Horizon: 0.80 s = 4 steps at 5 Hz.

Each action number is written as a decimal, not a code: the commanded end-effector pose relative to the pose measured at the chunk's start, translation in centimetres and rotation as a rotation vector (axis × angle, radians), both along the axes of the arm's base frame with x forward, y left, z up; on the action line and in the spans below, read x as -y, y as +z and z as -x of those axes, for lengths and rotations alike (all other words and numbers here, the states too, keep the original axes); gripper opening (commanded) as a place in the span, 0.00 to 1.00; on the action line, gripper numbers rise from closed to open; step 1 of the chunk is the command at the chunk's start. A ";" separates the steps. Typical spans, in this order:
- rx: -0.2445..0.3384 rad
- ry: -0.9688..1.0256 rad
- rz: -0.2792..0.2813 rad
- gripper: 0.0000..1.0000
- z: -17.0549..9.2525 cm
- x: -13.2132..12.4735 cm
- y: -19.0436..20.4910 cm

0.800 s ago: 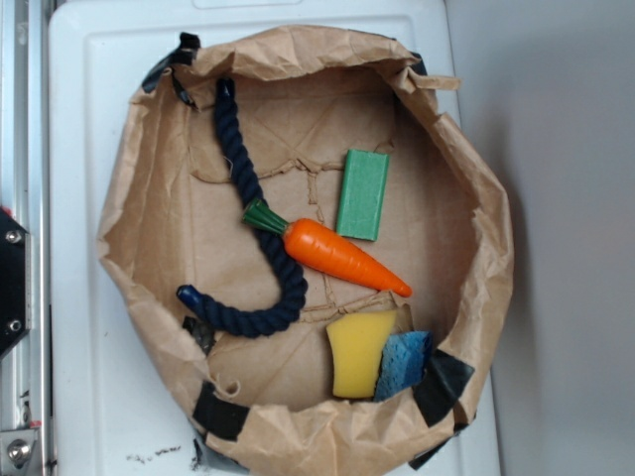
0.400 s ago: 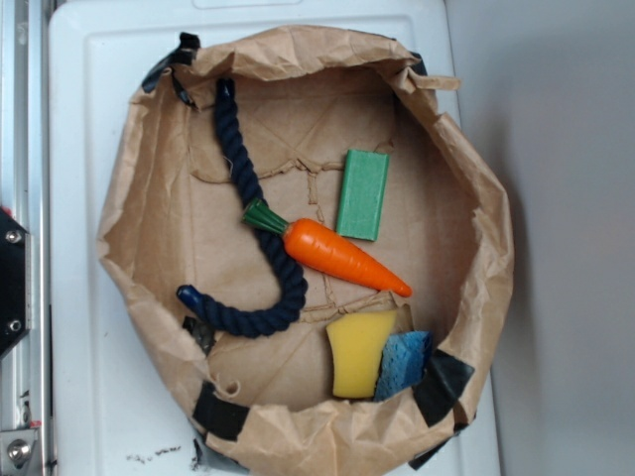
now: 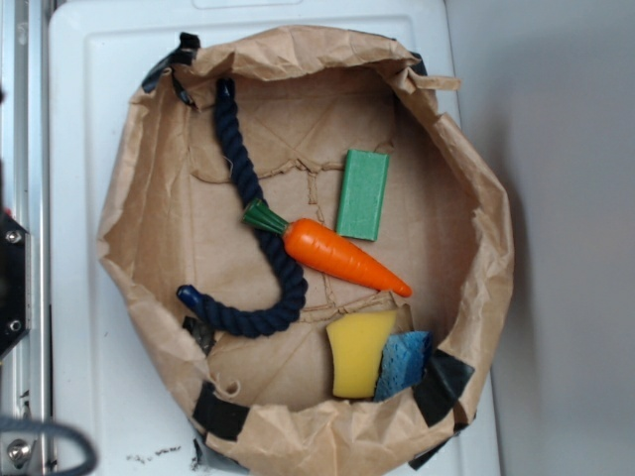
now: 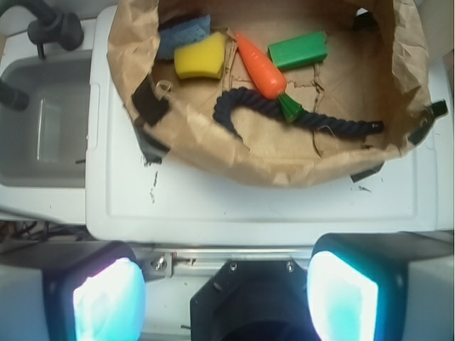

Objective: Grab the green block.

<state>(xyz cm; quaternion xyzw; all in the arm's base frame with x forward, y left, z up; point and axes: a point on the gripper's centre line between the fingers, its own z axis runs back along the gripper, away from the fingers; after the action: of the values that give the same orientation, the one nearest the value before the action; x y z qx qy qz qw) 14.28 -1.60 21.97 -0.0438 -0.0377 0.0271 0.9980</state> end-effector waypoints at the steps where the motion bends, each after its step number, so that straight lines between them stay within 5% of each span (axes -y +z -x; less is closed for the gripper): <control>1: 0.016 0.061 0.027 1.00 -5.3 -0.7 -0.7; 3: 0.035 0.294 0.007 1.00 -11.2 -0.4 -4.3; 4: 0.029 0.545 0.056 1.00 -12.6 -2.3 -6.5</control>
<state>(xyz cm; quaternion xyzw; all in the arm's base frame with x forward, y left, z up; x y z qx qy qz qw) 26.78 -0.52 14.58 -0.0549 -0.0434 0.2793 0.9577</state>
